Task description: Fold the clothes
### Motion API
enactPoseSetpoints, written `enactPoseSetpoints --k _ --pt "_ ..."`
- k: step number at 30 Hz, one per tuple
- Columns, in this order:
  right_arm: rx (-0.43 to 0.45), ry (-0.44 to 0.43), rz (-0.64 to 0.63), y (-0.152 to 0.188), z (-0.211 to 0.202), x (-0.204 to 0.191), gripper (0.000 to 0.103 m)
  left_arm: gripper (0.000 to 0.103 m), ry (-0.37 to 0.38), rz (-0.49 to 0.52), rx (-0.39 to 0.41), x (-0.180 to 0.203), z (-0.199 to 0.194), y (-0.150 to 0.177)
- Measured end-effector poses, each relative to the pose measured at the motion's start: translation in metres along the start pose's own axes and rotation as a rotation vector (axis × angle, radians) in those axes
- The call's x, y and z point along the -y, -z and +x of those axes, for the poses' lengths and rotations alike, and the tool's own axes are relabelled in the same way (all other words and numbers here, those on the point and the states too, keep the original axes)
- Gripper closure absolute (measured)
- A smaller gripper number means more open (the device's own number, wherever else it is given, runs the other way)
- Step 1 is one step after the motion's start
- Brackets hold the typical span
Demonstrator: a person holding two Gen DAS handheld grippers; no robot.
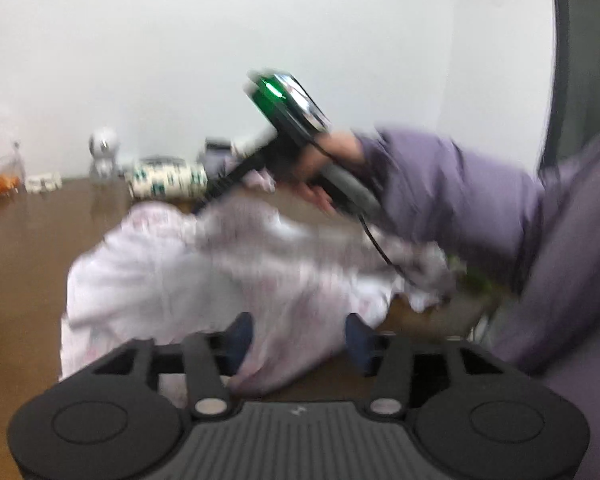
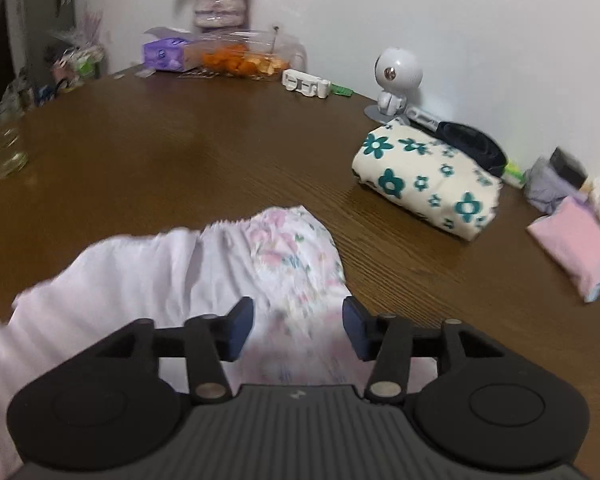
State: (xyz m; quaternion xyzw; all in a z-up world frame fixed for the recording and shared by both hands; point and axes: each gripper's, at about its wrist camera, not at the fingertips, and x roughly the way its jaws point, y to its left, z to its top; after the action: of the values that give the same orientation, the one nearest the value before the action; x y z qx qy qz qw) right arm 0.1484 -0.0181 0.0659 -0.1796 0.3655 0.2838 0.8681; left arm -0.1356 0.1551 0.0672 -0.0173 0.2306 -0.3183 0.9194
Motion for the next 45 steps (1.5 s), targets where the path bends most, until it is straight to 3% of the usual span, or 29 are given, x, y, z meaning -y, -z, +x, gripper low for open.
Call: enactPoseSetpoints --k 3,6,10,14,18,19,20,23,28,30,31,32,36,38,41,43,45 --pt "-0.025 -0.002 -0.020 0.020 -0.031 0.007 0.060 0.051 -0.021 -0.012 -0.027 0.012 0.038 -0.005" --pt "-0.049 -0.082 -0.006 0.060 -0.072 0.013 0.063 0.054 -0.040 -0.023 -0.125 0.014 0.079 0.001" --pt "-0.068 -0.198 0.039 0.137 -0.117 0.020 0.063 0.053 0.024 -0.053 -0.128 0.004 0.089 0.005" --pt "0.009 -0.285 0.152 0.185 -0.119 0.024 0.060 0.052 0.070 -0.148 -0.132 -0.009 0.095 -0.001" --pt "0.064 -0.386 0.180 0.194 -0.100 0.027 0.061 0.052 0.062 -0.257 -0.142 -0.017 0.106 -0.013" --pt "0.080 -0.415 0.165 0.195 -0.098 0.025 0.072 0.051 0.055 -0.287 -0.150 -0.019 0.108 -0.015" --pt "0.091 -0.445 0.146 0.196 -0.099 0.023 0.091 0.051 0.043 -0.320 -0.166 -0.022 0.112 -0.015" --pt "0.146 -0.475 0.046 0.206 -0.117 0.014 0.101 0.051 -0.009 -0.383 -0.220 -0.027 0.125 -0.013" --pt "0.146 -0.536 -0.128 0.233 -0.150 -0.005 0.098 0.051 -0.048 -0.372 -0.240 -0.023 0.131 -0.014" --pt "0.174 -0.540 -0.123 0.237 -0.156 -0.002 0.081 0.051 -0.068 -0.350 -0.247 -0.018 0.133 -0.015" --pt "0.194 -0.535 -0.108 0.238 -0.158 0.001 0.061 0.051 -0.087 -0.318 -0.250 -0.014 0.133 -0.015" --pt "0.222 -0.518 -0.071 0.238 -0.160 0.007 0.056 0.050 -0.106 -0.286 -0.253 -0.009 0.133 -0.014" --pt "0.280 -0.478 0.039 0.231 -0.153 0.017 0.065 0.045 -0.166 -0.179 -0.267 0.008 0.130 -0.010" --pt "0.246 -0.470 -0.008 0.232 -0.145 0.007 0.079 0.045 -0.189 -0.165 -0.271 0.010 0.128 -0.011" --pt "0.198 -0.479 -0.087 0.235 -0.135 -0.010 0.087 0.045 -0.230 -0.186 -0.269 0.003 0.125 -0.017" --pt "0.185 -0.486 -0.163 0.242 -0.139 -0.021 0.088 0.045 -0.258 -0.167 -0.272 -0.003 0.123 -0.030" --pt "0.183 -0.484 -0.205 0.244 -0.147 -0.023 0.080 0.043 -0.284 -0.133 -0.272 -0.009 0.121 -0.046"
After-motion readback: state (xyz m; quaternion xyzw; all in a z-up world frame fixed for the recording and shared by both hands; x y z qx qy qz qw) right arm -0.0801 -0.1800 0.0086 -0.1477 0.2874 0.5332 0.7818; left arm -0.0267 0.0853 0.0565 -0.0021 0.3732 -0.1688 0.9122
